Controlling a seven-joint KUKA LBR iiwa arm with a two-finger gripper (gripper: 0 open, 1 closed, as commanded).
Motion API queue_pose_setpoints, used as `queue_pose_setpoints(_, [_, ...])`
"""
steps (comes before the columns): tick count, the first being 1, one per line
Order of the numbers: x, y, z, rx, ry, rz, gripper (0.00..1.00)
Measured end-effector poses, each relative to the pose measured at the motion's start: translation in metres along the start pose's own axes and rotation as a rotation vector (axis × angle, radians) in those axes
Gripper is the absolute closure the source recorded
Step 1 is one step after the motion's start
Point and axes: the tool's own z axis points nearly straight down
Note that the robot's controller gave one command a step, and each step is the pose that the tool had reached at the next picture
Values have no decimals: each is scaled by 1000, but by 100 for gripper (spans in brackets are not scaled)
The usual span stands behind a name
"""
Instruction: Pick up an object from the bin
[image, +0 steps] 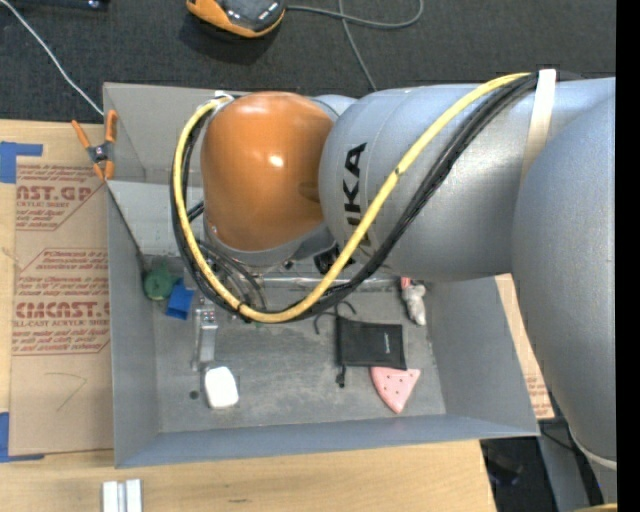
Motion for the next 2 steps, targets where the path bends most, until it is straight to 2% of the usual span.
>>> queue_pose_setpoints(1, [-2, -2, -5, -1, -8, 3, 0])
queue_pose_setpoints(2, [15, -31, 72, -1, -7, -122, 0])
